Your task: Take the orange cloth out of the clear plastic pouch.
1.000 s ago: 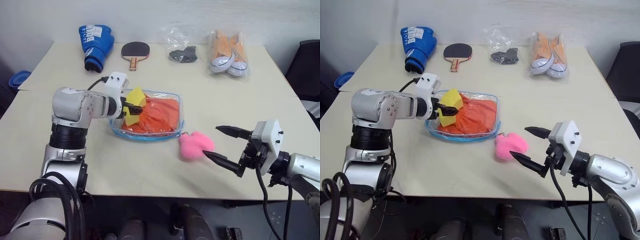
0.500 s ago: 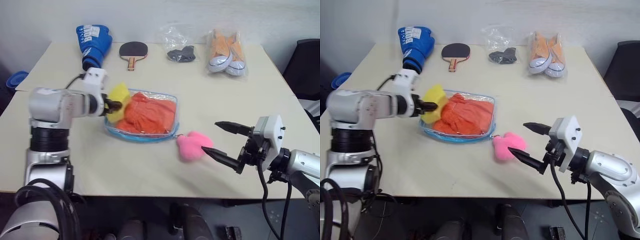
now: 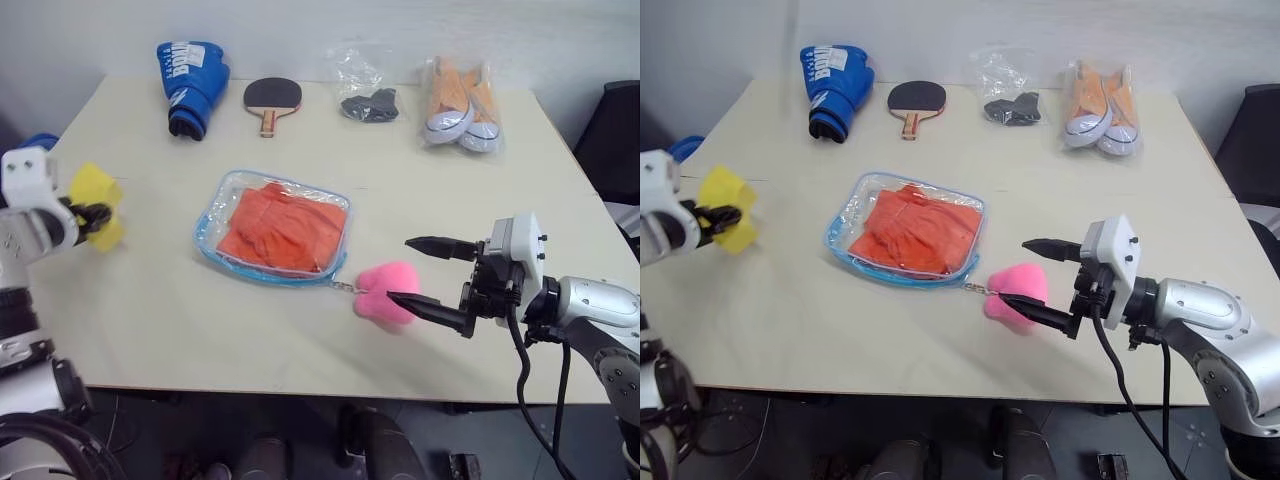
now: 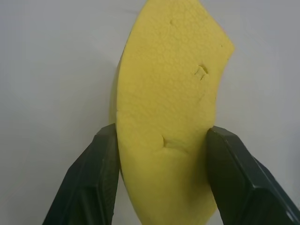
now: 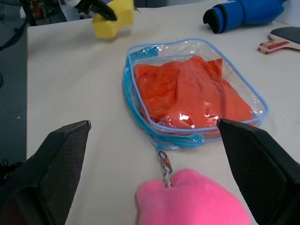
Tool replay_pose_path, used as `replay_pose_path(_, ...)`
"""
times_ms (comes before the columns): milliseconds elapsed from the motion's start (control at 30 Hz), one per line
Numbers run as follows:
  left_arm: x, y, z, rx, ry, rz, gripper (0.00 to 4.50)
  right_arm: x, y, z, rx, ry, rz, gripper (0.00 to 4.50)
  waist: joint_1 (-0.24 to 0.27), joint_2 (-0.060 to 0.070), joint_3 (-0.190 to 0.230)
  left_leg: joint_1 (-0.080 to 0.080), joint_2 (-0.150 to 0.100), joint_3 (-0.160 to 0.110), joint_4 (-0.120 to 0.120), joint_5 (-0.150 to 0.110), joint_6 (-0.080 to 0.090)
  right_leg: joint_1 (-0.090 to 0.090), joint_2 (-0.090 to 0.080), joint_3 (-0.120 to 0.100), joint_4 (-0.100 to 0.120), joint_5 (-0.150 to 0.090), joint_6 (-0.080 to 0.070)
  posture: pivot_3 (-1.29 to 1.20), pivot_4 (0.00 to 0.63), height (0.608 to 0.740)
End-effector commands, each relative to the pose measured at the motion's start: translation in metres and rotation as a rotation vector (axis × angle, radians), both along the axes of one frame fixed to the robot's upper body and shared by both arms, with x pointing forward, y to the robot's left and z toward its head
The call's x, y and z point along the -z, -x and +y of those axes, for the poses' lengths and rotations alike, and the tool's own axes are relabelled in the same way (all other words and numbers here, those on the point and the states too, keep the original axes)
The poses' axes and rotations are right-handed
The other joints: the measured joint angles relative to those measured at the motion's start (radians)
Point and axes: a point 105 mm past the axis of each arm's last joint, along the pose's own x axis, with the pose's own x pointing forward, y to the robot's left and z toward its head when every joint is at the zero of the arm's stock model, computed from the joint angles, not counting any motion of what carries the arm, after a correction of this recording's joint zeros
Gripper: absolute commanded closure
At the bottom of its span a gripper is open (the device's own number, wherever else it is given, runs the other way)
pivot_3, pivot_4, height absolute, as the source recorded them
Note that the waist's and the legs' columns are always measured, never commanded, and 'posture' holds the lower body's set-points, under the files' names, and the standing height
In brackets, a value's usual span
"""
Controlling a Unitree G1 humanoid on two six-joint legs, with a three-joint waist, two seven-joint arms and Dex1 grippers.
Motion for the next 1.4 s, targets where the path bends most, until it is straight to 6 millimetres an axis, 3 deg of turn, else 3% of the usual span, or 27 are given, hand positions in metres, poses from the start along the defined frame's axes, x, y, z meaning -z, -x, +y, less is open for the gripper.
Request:
replay_pose_path(33, -0.007, 0.006, 0.015, -0.020, -0.045, -0.042, 2.04, -0.005, 0.002, 0.005, -0.038, 0.008, -0.031, 0.00, 0.001, -0.002, 0.000, -0.001, 0.000, 0.000, 0.000, 0.000, 0.000, -0.001, 0.000, -0.001, 0.000, 0.000, 0.000, 0.00, 0.150, 0.740)
replay_pose_path(67, -0.003, 0.009, 0.019, -0.032, -0.048, -0.035, 2.04, -0.005, 0.002, 0.005, -0.042, 0.010, -0.031, 0.00, 0.001, -0.001, 0.000, -0.001, 0.001, 0.000, 0.001, 0.000, 0.000, -0.001, 0.000, -0.001, 0.000, 0.000, 0.000, 0.00, 0.150, 0.740)
replay_pose_path(300, 0.001, 0.017, 0.029, -0.054, -0.062, -0.053, 0.05, -0.004, 0.001, 0.006, -0.050, 0.012, -0.026, 0.00, -0.002, -0.001, 0.000, 0.000, 0.001, 0.000, 0.001, 0.000, 0.000, -0.001, 0.000, 0.000, 0.002, 0.000, 0.000, 0.00, 0.150, 0.740)
replay_pose_path(533, -0.010, 0.037, 0.047, -0.112, -0.071, -0.065, 0.05, -0.001, -0.002, 0.006, -0.061, 0.018, -0.018, 0.00, -0.007, -0.001, 0.000, 0.001, 0.001, 0.001, 0.000, 0.000, 0.000, -0.001, 0.000, 0.000, 0.003, 0.000, -0.001, 0.00, 0.150, 0.740)
replay_pose_path(700, -0.046, 0.051, 0.065, -0.128, -0.050, -0.229, 0.05, -0.001, -0.004, 0.005, -0.070, 0.021, -0.018, 0.00, -0.009, -0.002, 0.000, -0.002, 0.001, 0.000, 0.000, -0.001, 0.001, -0.003, 0.000, 0.000, 0.002, 0.000, -0.001, 0.00, 0.150, 0.740)
replay_pose_path(900, -0.090, 0.045, 0.021, 0.190, 0.213, -0.515, 0.05, -0.001, -0.006, 0.006, -0.078, 0.024, -0.019, 0.00, 0.003, -0.002, 0.000, -0.006, 0.001, 0.001, 0.001, -0.001, 0.001, -0.007, -0.001, -0.001, 0.002, 0.000, -0.001, 0.00, 0.150, 0.740)
replay_pose_path(1000, -0.105, 0.047, -0.004, 0.354, 0.186, -0.552, 0.05, 0.000, -0.005, 0.006, -0.080, 0.024, -0.019, 0.00, 0.000, -0.003, 0.000, -0.010, 0.000, 0.001, 0.002, 0.000, 0.001, -0.011, -0.001, -0.001, 0.004, 0.000, -0.001, 0.00, 0.150, 0.740)
replay_pose_path(1100, -0.120, 0.051, -0.056, 0.646, 0.060, -0.564, 0.05, 0.000, -0.004, 0.005, -0.079, 0.027, -0.016, 0.00, -0.001, -0.002, 0.000, -0.012, 0.001, 0.000, 0.002, 0.000, 0.001, -0.012, 0.000, -0.002, 0.005, 0.000, -0.001, 0.00, 0.150, 0.740)
replay_pose_path(1200, -0.109, 0.053, -0.104, 0.919, -0.143, -0.464, 0.05, 0.001, -0.004, 0.003, -0.071, 0.040, -0.017, 0.00, -0.002, -0.002, 0.000, -0.013, 0.000, 0.000, 0.002, 0.000, 0.001, -0.012, 0.000, -0.002, 0.004, 0.000, -0.001, 0.00, 0.150, 0.740)
replay_pose_path(1267, -0.094, 0.051, -0.122, 1.062, -0.310, -0.368, 0.05, 0.003, -0.004, 0.001, -0.067, 0.060, -0.020, 0.00, -0.002, -0.002, 0.000, -0.013, 0.000, 0.000, 0.002, 0.000, 0.001, -0.012, 0.000, -0.001, 0.001, 0.000, -0.001, 0.00, 0.150, 0.740)
replay_pose_path(1400, -0.061, 0.039, -0.135, 1.268, -0.687, -0.200, 0.05, 0.005, -0.003, -0.003, -0.048, 0.091, -0.030, 0.00, -0.003, 0.000, 0.001, -0.012, 0.000, 0.002, 0.002, 0.001, -0.001, -0.012, 0.001, 0.000, 0.002, 0.001, -0.002, 0.00, 0.150, 0.740)
